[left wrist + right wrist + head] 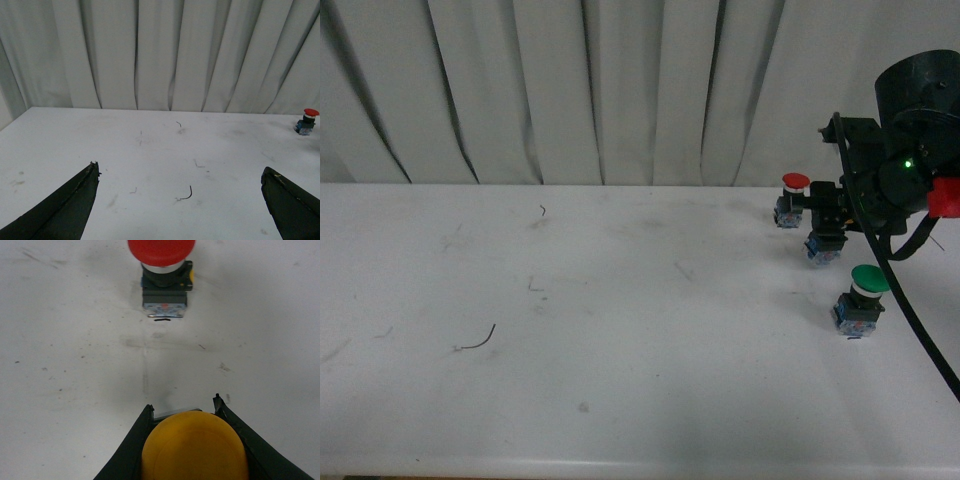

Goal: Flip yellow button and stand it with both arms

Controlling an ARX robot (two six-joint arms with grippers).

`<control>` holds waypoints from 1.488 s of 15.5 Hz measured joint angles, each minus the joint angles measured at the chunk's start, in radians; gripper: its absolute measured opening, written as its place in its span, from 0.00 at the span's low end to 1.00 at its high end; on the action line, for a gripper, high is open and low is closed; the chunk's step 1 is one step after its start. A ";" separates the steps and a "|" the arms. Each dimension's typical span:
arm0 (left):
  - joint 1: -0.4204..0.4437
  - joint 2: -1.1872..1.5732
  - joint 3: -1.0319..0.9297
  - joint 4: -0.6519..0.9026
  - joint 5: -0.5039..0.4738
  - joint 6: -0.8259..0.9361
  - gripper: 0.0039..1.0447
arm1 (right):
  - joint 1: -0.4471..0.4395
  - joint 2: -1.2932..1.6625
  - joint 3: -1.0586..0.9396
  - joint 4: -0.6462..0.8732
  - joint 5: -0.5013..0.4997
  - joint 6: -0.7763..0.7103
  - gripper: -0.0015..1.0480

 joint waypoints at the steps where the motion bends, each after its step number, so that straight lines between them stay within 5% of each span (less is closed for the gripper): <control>1: 0.000 0.000 0.000 0.000 0.000 0.000 0.94 | 0.006 0.005 0.009 -0.005 -0.005 0.004 0.33; 15: 0.000 0.000 0.000 0.000 0.000 0.000 0.94 | 0.015 0.057 0.070 -0.062 0.056 0.012 0.33; 18: 0.000 0.000 0.000 0.000 0.000 0.000 0.94 | 0.010 0.057 0.070 -0.047 0.056 0.020 0.68; 21: 0.000 0.000 0.000 0.000 0.000 0.000 0.94 | 0.009 0.056 0.070 -0.035 0.056 0.027 0.90; 23: 0.000 0.000 0.000 0.000 0.000 0.000 0.94 | 0.009 0.042 0.061 -0.018 0.048 0.035 0.93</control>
